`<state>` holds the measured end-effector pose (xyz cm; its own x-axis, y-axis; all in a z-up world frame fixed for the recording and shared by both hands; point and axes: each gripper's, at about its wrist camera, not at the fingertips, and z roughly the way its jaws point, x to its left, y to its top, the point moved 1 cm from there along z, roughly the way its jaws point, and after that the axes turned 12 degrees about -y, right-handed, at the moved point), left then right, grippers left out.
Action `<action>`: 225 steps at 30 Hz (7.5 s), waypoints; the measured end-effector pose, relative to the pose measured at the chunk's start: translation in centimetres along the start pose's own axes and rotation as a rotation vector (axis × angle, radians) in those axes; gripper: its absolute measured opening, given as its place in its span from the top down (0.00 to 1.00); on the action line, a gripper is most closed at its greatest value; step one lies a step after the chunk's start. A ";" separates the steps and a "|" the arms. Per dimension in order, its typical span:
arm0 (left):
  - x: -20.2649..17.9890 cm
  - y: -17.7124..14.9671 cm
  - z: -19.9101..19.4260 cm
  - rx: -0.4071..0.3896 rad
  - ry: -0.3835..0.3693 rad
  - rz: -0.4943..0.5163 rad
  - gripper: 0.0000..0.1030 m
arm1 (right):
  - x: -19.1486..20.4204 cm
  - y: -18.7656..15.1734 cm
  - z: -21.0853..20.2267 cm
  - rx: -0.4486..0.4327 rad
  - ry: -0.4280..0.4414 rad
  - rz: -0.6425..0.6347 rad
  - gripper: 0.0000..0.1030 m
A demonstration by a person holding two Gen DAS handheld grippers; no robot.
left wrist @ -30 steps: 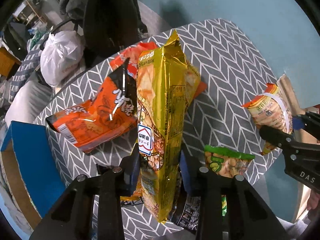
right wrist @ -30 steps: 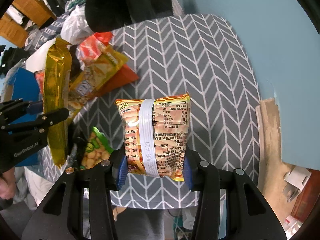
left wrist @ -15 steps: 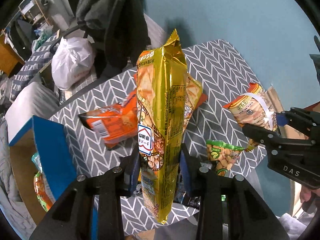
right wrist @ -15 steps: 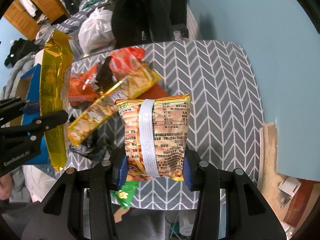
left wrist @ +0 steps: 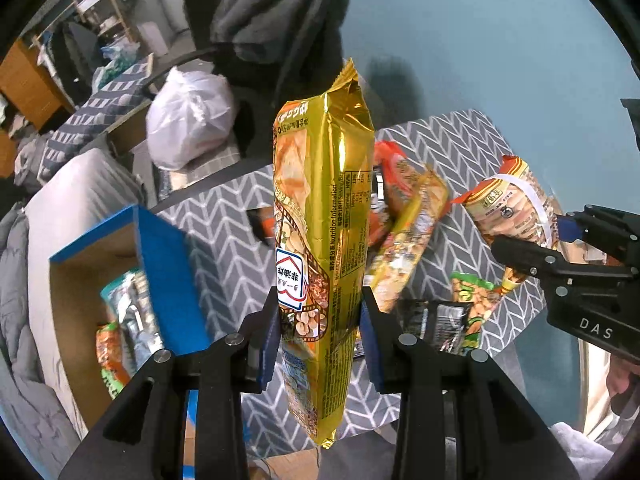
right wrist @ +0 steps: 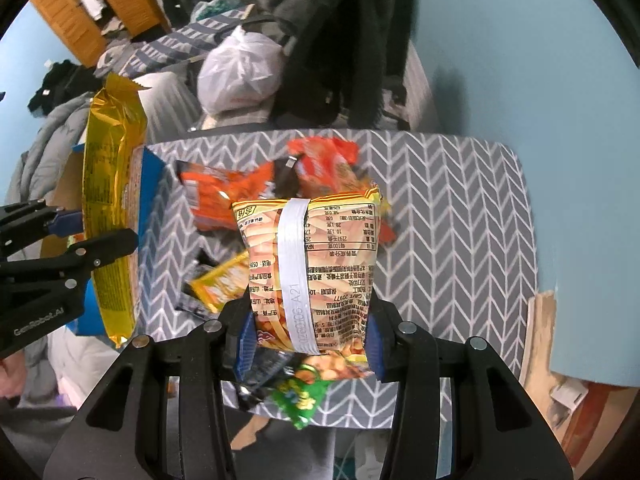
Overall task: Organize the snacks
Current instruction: 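Carry both packets into the box and open both grippers to release them, then move both tools back toward the remaining snacks on the table, then grasp the green peanut bag with the right gripper while the left grasps the yellow cracker packet, then carry both packets over the box and open both grippers to drop them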
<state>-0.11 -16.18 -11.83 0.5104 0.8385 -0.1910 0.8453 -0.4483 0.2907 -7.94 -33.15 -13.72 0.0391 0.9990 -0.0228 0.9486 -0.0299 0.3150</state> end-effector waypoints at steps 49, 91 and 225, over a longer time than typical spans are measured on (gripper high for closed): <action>24.4 -11.7 -5.8 -0.046 0.135 -0.425 0.64 | 32.8 6.3 3.6 0.053 0.244 -0.419 0.58; 16.8 -7.6 -6.7 -0.044 0.053 -0.292 0.44 | 21.8 5.4 0.2 0.032 0.119 -0.216 0.36; -7.3 3.4 9.0 0.156 -0.025 0.185 0.71 | -7.1 -3.1 5.7 0.174 -0.040 0.169 0.57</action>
<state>0.45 -26.63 -17.87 0.6610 0.7304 -0.1719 0.7501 -0.6378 0.1748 -9.40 -40.39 -19.93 0.2109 0.9773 -0.0218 0.9671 -0.2054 0.1498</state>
